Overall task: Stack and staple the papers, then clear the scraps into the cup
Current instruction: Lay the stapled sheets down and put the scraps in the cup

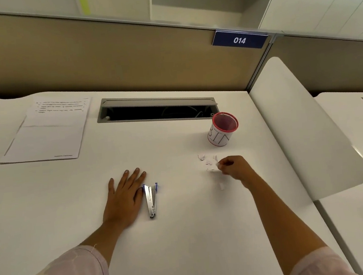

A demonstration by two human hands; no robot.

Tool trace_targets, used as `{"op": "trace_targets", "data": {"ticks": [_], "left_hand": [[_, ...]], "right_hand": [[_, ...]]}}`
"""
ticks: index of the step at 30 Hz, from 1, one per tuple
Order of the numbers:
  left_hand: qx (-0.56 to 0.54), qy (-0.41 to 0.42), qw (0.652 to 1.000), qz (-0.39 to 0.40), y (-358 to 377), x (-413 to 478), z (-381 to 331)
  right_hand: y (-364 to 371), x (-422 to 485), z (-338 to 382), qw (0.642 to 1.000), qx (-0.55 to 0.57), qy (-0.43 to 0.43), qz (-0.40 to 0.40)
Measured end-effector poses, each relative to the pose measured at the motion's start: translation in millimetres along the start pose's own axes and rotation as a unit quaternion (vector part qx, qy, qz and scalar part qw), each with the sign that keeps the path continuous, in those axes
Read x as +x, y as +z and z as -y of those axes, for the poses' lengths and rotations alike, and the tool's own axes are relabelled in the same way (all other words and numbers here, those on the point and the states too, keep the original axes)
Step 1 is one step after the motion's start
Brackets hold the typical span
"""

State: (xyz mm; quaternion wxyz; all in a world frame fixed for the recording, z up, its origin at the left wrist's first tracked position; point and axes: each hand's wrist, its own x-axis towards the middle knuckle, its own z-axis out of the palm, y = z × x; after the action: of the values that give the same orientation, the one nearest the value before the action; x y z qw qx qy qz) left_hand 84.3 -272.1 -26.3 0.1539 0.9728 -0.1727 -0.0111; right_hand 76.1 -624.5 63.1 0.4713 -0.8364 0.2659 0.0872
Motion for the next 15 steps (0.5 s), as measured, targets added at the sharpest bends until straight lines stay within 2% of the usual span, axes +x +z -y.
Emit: {"op": "trace_targets", "data": {"ticks": [3,8,12,15], "left_hand": [[-0.005,0.000,1.000,0.001,0.1,-0.4,0.6],[-0.017,0.004,1.000,-0.009,0.4,-1.3,1.0],[-0.021,0.004,1.000,-0.010,-0.6,-1.4,0.7],[-0.019,0.003,1.000,-0.009,-1.8,-1.9,0.0]], "right_hand": [[-18.7,4.6,21.4,0.997,0.066,-0.020,0.019],[-51.5,29.2,64.7,0.993,0.096,-0.069,-0.030],[-66.2,58.4,86.9,0.992,0.003,-0.060,-0.109],[-61.5,66.7,92.9,0.988,-0.060,-0.028,-0.140]]}}
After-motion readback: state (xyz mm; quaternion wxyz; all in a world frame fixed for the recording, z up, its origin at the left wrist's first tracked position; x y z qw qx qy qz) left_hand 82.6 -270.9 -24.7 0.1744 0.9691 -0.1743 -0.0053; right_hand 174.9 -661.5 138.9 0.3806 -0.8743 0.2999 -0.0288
